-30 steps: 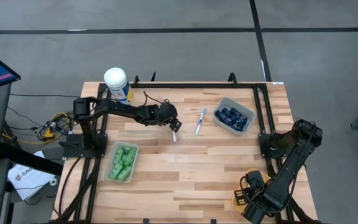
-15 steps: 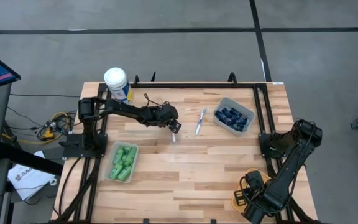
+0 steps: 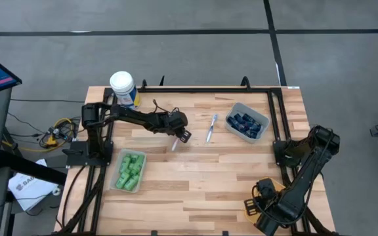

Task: Pick & Place Travel size toiletries
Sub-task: Put the orange toothbrush into the yellow bin

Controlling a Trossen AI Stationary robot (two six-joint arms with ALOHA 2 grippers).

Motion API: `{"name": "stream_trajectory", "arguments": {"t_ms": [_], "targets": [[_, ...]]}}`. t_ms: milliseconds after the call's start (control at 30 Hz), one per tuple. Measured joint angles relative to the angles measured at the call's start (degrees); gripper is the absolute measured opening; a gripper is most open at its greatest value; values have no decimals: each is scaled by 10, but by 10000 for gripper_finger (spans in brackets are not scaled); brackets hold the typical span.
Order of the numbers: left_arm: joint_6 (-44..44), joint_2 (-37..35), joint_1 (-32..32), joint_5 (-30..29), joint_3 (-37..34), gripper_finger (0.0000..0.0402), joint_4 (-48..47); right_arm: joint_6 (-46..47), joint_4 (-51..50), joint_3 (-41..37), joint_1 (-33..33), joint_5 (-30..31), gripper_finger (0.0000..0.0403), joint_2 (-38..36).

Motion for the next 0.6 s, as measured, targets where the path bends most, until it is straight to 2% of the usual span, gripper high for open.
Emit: {"name": "stream_trajectory", "arguments": {"t_ms": [167, 367, 500, 600], "targets": [[26, -39, -2, 19, -1, 54, 2, -11, 4, 0, -18, 65, 159, -2], [55, -114, -4, 10, -1, 19, 7, -68, 21, 0, -64, 192, 159, -10], [61, -175, -7, 10, -2, 12, 14, -151, 48, 0, -114, 279, 159, -33], [62, -222, -7, 10, -2, 17, 23, -249, 88, 0, -158, 328, 159, -58]]}}
